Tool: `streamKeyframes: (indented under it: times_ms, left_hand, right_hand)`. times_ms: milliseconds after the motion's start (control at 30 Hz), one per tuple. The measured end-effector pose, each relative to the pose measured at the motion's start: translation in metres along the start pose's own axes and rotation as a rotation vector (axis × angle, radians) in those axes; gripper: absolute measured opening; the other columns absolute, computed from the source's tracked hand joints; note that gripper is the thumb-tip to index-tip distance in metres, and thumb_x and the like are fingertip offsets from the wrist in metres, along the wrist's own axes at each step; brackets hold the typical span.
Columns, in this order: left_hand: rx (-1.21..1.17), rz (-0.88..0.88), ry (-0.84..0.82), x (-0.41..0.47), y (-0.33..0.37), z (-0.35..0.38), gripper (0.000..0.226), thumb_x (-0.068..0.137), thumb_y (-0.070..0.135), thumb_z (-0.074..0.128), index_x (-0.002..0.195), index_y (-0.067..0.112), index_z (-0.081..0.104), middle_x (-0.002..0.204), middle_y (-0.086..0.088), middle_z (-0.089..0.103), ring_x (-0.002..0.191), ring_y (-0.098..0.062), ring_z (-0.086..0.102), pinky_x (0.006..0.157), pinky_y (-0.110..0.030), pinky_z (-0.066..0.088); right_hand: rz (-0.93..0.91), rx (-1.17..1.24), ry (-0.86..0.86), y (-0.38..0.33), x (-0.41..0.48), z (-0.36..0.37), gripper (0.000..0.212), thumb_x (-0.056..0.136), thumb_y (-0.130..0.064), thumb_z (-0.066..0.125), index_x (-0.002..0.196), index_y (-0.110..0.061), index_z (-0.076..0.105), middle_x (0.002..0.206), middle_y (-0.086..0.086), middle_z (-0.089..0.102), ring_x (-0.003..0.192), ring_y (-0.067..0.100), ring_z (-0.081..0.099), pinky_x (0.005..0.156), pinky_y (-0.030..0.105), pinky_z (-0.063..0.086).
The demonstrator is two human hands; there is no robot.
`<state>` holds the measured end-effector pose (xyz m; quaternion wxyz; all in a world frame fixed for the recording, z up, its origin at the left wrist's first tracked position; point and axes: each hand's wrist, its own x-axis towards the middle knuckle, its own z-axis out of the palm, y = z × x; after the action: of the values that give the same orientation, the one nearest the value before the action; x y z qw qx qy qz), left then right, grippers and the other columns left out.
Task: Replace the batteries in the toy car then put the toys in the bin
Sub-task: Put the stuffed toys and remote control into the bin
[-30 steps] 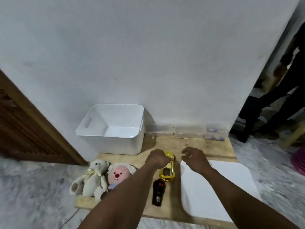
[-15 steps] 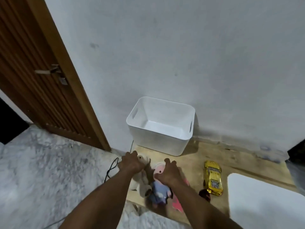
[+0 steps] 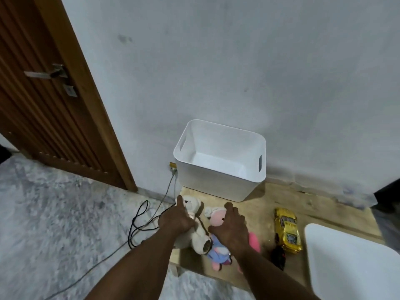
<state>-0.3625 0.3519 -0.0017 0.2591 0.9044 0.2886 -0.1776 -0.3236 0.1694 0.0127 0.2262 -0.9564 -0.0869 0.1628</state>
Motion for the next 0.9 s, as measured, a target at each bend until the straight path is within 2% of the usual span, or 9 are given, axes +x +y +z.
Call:
streamKeyframes:
  times_ms: [100, 167, 233, 333, 433, 533, 600, 800, 900]
  left_hand:
    - [-0.104, 0.158, 0.106, -0.016, 0.002, -0.034, 0.102, 0.066, 0.060, 0.064, 0.151, 0.036, 0.013, 0.128, -0.006, 0.065, 0.113, -0.030, 0.063, 0.091, -0.037, 0.052]
    - [-0.168, 0.313, 0.226, -0.027, 0.003, -0.062, 0.094, 0.065, 0.056, 0.066, 0.145, 0.045, 0.018, 0.111, -0.001, 0.072, 0.098, -0.029, 0.069, 0.080, -0.036, 0.055]
    - [-0.188, 0.417, 0.366, -0.036, 0.006, -0.092, 0.091, 0.068, 0.054, 0.067, 0.145, 0.048, 0.018, 0.100, 0.003, 0.074, 0.090, -0.027, 0.070, 0.076, -0.035, 0.055]
    - [-0.243, 0.477, 0.503, -0.041, 0.021, -0.133, 0.088, 0.067, 0.051, 0.065, 0.143, 0.048, 0.021, 0.087, 0.006, 0.073, 0.081, -0.025, 0.070, 0.071, -0.035, 0.055]
    - [-0.259, 0.509, 0.586, -0.032, 0.052, -0.172, 0.084, 0.067, 0.051, 0.064, 0.140, 0.047, 0.024, 0.091, 0.004, 0.074, 0.083, -0.028, 0.070, 0.071, -0.036, 0.056]
    - [-0.275, 0.503, 0.579, -0.016, 0.086, -0.203, 0.078, 0.070, 0.055, 0.064, 0.139, 0.051, 0.028, 0.104, 0.005, 0.073, 0.092, -0.027, 0.069, 0.078, -0.035, 0.055]
    - [-0.277, 0.482, 0.532, -0.007, 0.096, -0.211, 0.072, 0.072, 0.060, 0.063, 0.137, 0.052, 0.031, 0.109, 0.006, 0.072, 0.098, -0.027, 0.067, 0.081, -0.034, 0.053]
    - [-0.200, 0.406, 0.447, 0.036, 0.134, -0.203, 0.052, 0.075, 0.062, 0.059, 0.120, 0.040, 0.042, 0.107, 0.003, 0.069, 0.097, -0.028, 0.064, 0.078, -0.033, 0.049]
    - [-0.161, 0.350, 0.402, 0.067, 0.145, -0.188, 0.055, 0.079, 0.060, 0.057, 0.127, 0.039, 0.042, 0.115, 0.003, 0.067, 0.104, -0.027, 0.063, 0.086, -0.035, 0.050]
  right_hand:
    - [-0.146, 0.100, 0.152, -0.017, -0.011, -0.016, 0.075, 0.058, -0.061, 0.071, 0.120, -0.034, 0.039, 0.114, -0.011, 0.052, 0.102, 0.018, 0.052, 0.080, 0.035, 0.049]
    - [-0.305, 0.142, 0.288, -0.028, -0.016, -0.030, 0.075, 0.057, -0.065, 0.073, 0.118, -0.036, 0.042, 0.112, -0.017, 0.052, 0.097, 0.011, 0.052, 0.077, 0.029, 0.051]
    - [-0.426, 0.225, 0.393, -0.041, -0.016, -0.046, 0.075, 0.058, -0.065, 0.077, 0.119, -0.034, 0.045, 0.112, -0.018, 0.052, 0.096, 0.008, 0.052, 0.075, 0.023, 0.050]
    - [-0.522, 0.337, 0.525, -0.067, -0.009, -0.076, 0.073, 0.060, -0.059, 0.080, 0.118, -0.028, 0.049, 0.114, -0.012, 0.055, 0.101, 0.013, 0.055, 0.080, 0.025, 0.051]
    - [-0.545, 0.375, 0.638, -0.092, 0.012, -0.115, 0.069, 0.061, -0.053, 0.082, 0.118, -0.029, 0.052, 0.117, -0.011, 0.057, 0.106, 0.014, 0.057, 0.084, 0.028, 0.052]
    - [-0.489, 0.342, 0.650, -0.104, 0.040, -0.153, 0.069, 0.063, -0.057, 0.079, 0.123, -0.038, 0.051, 0.127, -0.017, 0.050, 0.113, 0.011, 0.055, 0.083, 0.030, 0.054]
    - [-0.432, 0.317, 0.592, -0.105, 0.053, -0.164, 0.069, 0.063, -0.057, 0.078, 0.125, -0.040, 0.051, 0.131, -0.020, 0.045, 0.112, 0.009, 0.055, 0.084, 0.029, 0.054]
    - [-0.333, 0.367, 0.424, -0.090, 0.109, -0.176, 0.072, 0.068, -0.047, 0.081, 0.132, -0.035, 0.049, 0.133, -0.012, 0.049, 0.117, 0.013, 0.054, 0.094, 0.029, 0.046]
    - [-0.267, 0.385, 0.316, -0.082, 0.139, -0.164, 0.075, 0.067, -0.043, 0.082, 0.133, -0.034, 0.048, 0.134, -0.011, 0.051, 0.120, 0.014, 0.052, 0.096, 0.028, 0.042]
